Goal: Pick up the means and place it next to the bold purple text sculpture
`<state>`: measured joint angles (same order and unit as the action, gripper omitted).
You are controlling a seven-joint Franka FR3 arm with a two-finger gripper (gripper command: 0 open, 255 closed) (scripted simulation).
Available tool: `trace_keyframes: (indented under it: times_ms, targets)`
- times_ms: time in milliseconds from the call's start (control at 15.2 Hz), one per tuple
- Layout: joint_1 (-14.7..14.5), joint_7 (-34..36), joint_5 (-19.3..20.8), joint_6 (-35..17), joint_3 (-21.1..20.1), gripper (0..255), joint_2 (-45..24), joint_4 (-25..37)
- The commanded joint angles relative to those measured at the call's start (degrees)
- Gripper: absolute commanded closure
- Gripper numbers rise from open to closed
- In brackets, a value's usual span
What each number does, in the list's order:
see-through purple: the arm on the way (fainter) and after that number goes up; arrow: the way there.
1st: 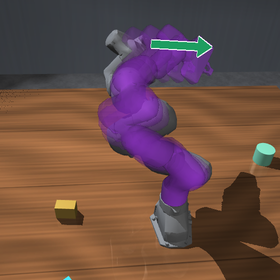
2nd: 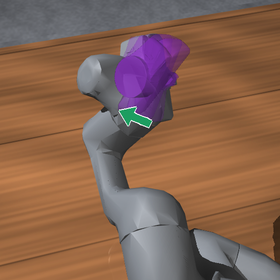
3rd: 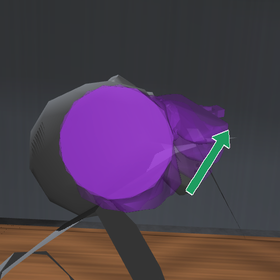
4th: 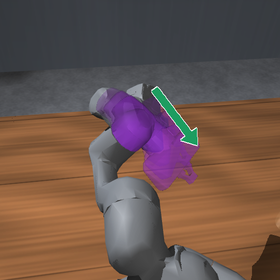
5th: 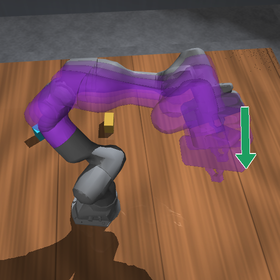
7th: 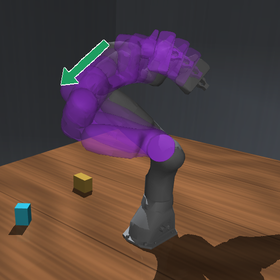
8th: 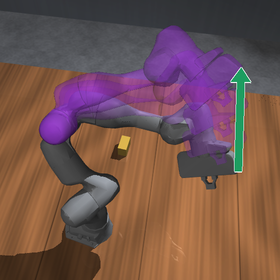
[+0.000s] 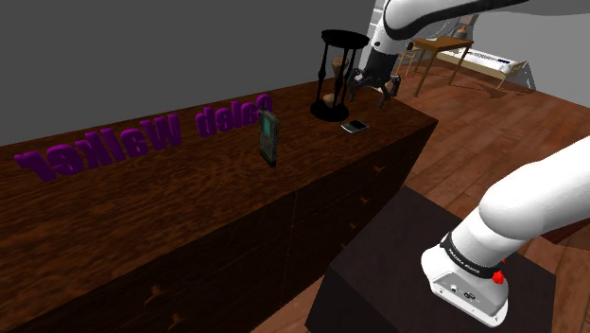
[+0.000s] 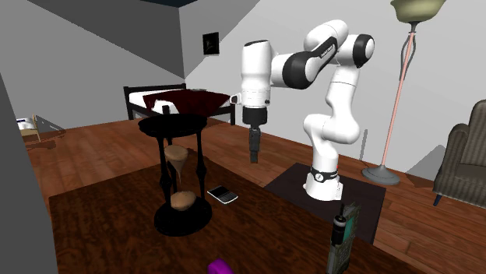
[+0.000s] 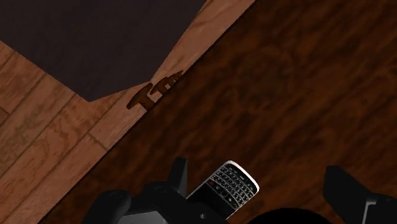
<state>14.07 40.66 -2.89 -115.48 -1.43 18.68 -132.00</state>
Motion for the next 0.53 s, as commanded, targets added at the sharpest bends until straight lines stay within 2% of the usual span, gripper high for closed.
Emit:
trace_keyframes:
  times_ms: [0,462]
  targets:
    - [1.2,4.7,-0.1,-2.9,-0.1,0,-3.9,1.1]
    - [5.1,18.9,-0.3,-11.8,1.6,0,-15.2,3.6]
